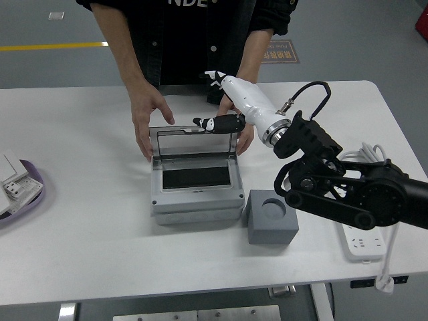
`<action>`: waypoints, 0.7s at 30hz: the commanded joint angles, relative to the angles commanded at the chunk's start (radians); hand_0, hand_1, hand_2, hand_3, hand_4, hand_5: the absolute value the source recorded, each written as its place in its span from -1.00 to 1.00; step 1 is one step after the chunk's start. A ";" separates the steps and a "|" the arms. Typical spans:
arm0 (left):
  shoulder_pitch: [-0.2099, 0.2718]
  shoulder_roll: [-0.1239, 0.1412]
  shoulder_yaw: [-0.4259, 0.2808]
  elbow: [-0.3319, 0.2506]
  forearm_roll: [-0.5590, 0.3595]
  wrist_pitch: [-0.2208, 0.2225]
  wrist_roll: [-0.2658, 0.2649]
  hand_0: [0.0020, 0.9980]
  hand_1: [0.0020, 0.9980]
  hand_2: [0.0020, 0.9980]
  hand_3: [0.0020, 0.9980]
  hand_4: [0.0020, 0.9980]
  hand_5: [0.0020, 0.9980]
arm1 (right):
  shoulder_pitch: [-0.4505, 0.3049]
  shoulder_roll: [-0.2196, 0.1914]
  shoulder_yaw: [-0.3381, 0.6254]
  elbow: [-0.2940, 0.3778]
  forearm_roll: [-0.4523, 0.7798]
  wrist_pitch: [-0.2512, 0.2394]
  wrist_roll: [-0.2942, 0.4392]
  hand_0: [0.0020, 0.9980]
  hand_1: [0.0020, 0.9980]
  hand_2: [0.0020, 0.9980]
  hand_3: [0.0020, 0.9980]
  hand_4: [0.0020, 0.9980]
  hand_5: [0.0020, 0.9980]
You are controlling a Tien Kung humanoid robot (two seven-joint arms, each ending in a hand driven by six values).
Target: Pick up the cylinder from the cube,place it in the box,flap close box
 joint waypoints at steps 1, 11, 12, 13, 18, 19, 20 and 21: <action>0.000 -0.001 -0.001 0.000 0.001 0.000 0.001 0.02 0.11 0.11 0.19 0.29 -0.59 | 0.006 0.003 -0.014 -0.007 0.005 0.000 0.003 0.53 0.37 0.42 0.63 0.54 -0.34; -0.002 -0.005 0.003 0.000 -0.004 0.000 -0.001 0.02 0.11 0.11 0.19 0.28 -0.60 | -0.040 -0.013 -0.079 0.086 0.105 -0.044 0.045 0.52 0.36 0.40 0.63 0.53 -0.35; -0.001 -0.005 0.004 0.000 -0.004 0.000 0.000 0.02 0.11 0.11 0.19 0.28 -0.60 | -0.052 -0.016 -0.083 0.104 0.129 -0.052 0.059 0.52 0.36 0.40 0.63 0.53 -0.35; 0.000 -0.005 0.004 0.000 -0.004 0.000 0.000 0.02 0.11 0.11 0.19 0.28 -0.60 | -0.059 -0.018 -0.085 0.116 0.148 -0.056 0.069 0.52 0.36 0.40 0.63 0.53 -0.35; 0.005 -0.003 0.028 -0.005 -0.021 0.002 -0.006 0.02 0.11 0.11 0.19 0.28 -0.60 | -0.106 -0.050 -0.066 0.206 0.285 -0.099 0.174 0.49 0.35 0.40 0.63 0.51 -0.36; 0.006 -0.003 0.031 -0.005 -0.023 0.002 -0.006 0.02 0.11 0.11 0.19 0.28 -0.60 | -0.111 -0.059 -0.060 0.223 0.309 -0.109 0.193 0.49 0.35 0.40 0.63 0.51 -0.36; 0.007 -0.003 0.032 -0.006 -0.024 0.002 -0.006 0.02 0.11 0.11 0.19 0.28 -0.60 | -0.116 -0.068 -0.053 0.242 0.334 -0.118 0.212 0.49 0.35 0.40 0.63 0.51 -0.36; 0.008 -0.003 0.034 -0.006 -0.025 0.002 -0.005 0.02 0.11 0.11 0.19 0.28 -0.60 | -0.120 -0.076 -0.047 0.257 0.355 -0.125 0.228 0.49 0.35 0.40 0.63 0.51 -0.36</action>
